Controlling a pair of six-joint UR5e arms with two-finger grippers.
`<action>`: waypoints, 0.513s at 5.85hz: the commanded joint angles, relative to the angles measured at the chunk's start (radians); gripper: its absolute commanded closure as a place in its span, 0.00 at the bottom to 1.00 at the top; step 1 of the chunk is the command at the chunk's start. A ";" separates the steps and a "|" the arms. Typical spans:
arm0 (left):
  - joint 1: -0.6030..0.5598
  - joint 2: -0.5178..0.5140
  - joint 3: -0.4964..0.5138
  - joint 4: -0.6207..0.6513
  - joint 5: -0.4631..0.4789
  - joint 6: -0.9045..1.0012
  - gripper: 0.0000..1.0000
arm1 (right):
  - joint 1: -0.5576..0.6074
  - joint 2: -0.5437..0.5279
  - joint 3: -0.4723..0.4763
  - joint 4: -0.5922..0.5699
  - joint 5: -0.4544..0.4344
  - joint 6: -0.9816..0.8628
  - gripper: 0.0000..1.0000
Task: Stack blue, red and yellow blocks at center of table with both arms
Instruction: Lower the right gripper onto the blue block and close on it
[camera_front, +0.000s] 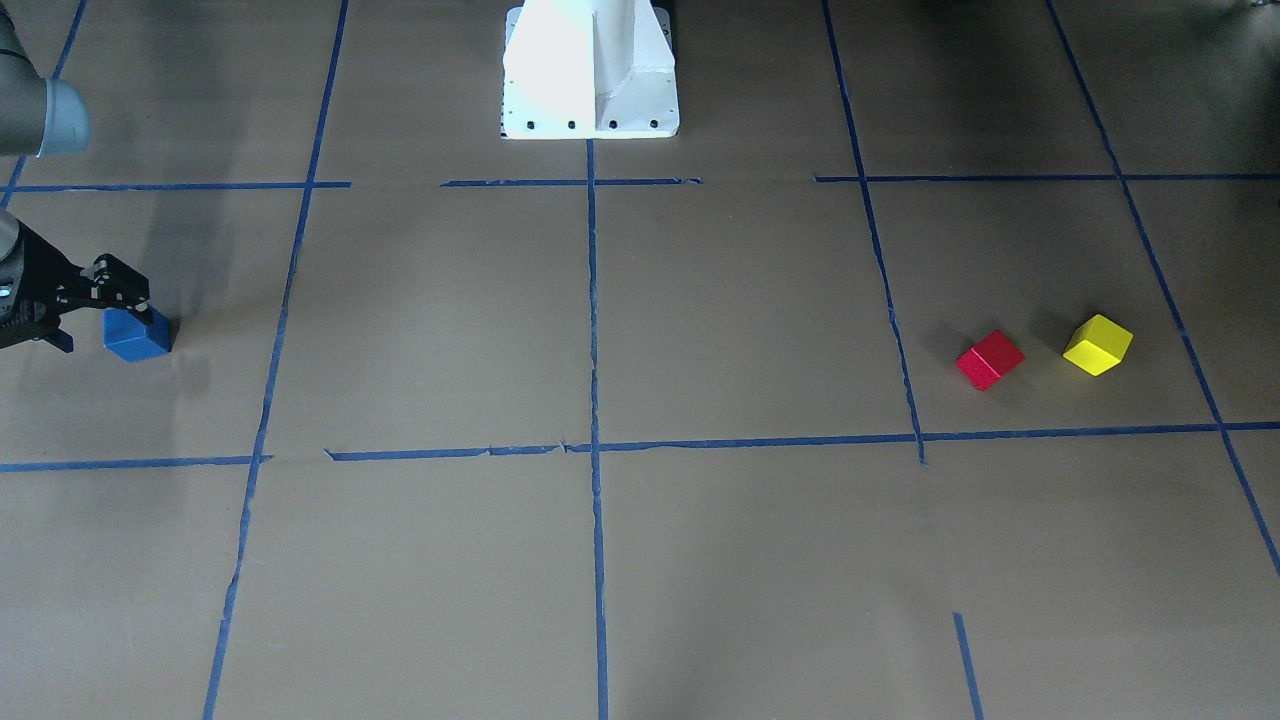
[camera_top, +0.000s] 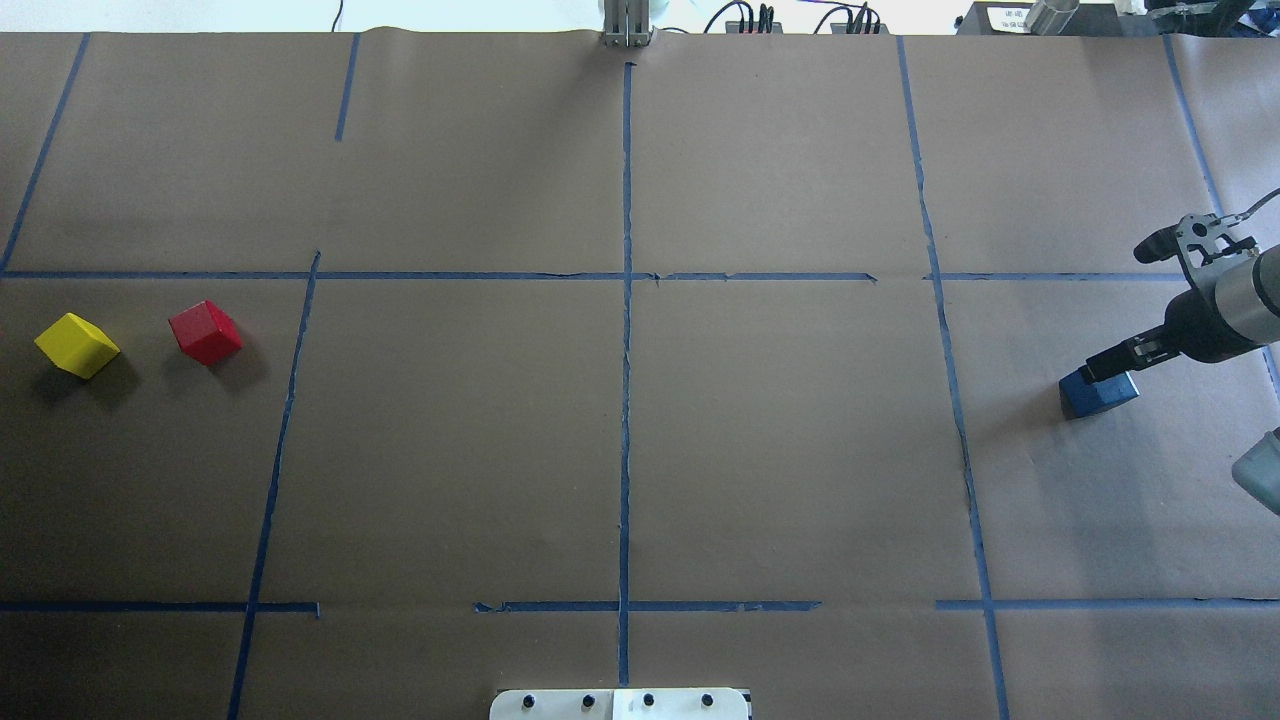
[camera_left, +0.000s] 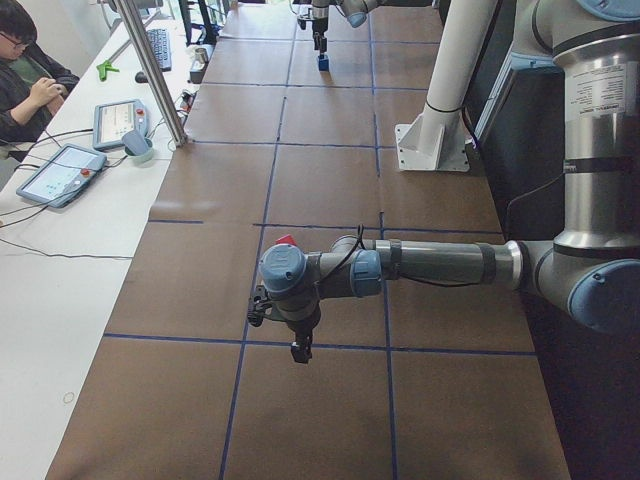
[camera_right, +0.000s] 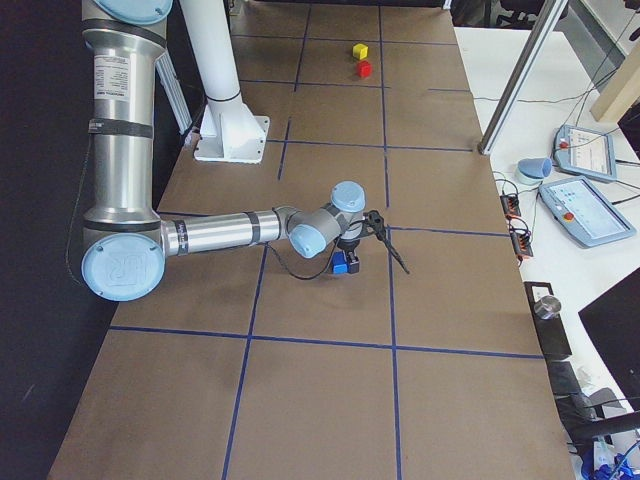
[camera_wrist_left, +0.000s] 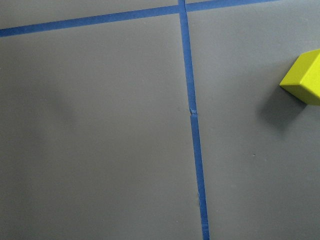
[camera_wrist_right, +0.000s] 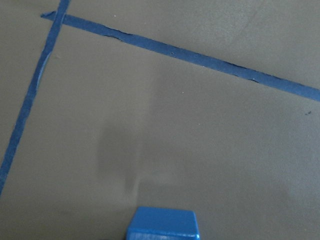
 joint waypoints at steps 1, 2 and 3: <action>0.000 0.000 0.002 -0.002 0.000 0.000 0.00 | -0.037 -0.001 -0.021 -0.001 -0.027 -0.001 0.00; 0.000 0.000 0.002 -0.002 0.000 0.000 0.00 | -0.048 0.001 -0.030 -0.001 -0.027 0.000 0.02; 0.000 0.000 0.004 -0.002 0.000 0.000 0.00 | -0.051 0.001 -0.037 -0.002 -0.027 0.000 0.48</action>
